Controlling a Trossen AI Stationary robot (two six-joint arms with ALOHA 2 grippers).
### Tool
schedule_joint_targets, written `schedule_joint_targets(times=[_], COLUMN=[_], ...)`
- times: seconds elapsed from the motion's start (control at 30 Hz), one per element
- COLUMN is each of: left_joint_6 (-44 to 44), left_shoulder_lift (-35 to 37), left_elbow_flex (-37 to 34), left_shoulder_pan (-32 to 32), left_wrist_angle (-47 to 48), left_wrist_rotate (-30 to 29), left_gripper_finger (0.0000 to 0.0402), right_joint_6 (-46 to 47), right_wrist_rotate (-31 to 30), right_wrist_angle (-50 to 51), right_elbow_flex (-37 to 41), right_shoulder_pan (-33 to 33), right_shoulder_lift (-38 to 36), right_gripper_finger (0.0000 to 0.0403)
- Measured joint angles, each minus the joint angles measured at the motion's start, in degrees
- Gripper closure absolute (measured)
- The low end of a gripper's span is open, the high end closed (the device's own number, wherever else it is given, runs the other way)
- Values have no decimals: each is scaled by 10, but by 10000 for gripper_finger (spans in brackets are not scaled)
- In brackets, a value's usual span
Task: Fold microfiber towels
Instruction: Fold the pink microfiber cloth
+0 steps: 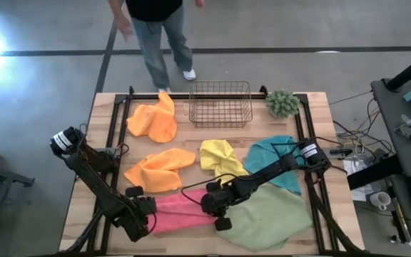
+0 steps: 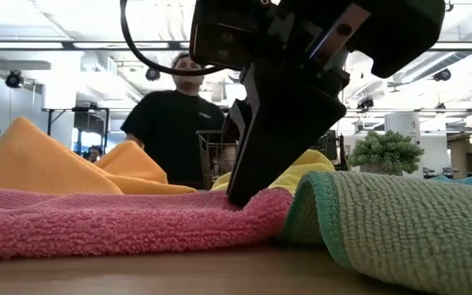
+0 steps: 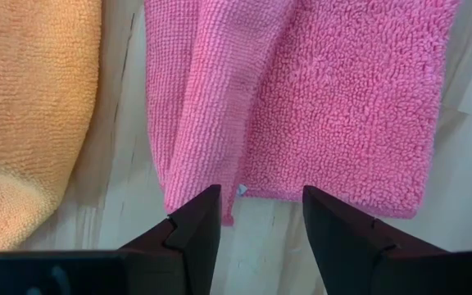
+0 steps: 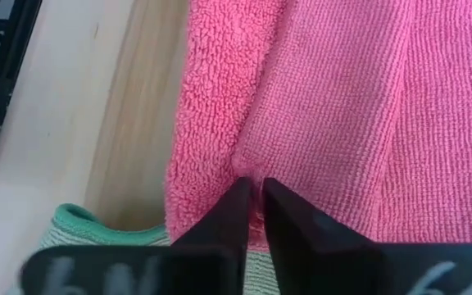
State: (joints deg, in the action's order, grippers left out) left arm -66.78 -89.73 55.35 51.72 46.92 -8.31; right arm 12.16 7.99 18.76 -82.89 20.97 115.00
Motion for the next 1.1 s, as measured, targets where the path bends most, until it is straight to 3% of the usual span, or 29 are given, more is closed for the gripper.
schedule_joint_targets(times=[0.23, 0.37, 0.7, 1.1], left_joint_6=[0, 0, 0, 0], left_shoulder_lift=[0, 0, 0, 0], left_elbow_flex=[0, 0, 0, 1], left_shoulder_pan=[0, 0, 0, 0], left_wrist_angle=[0, 0, 0, 0], left_wrist_rotate=[0, 0, 0, 3], left_gripper_finger=[244, 244, 244, 244], right_joint_6=[-23, -28, -28, -19], right_wrist_rotate=[0, 1, 0, 24], right_wrist_angle=[-3, -8, -11, -16], right_elbow_flex=[0, 0, 0, 0], right_shoulder_pan=[0, 0, -4, -3], right_shoulder_lift=[1, 3, 3, 27], right_gripper_finger=[301, 289, 352, 380])
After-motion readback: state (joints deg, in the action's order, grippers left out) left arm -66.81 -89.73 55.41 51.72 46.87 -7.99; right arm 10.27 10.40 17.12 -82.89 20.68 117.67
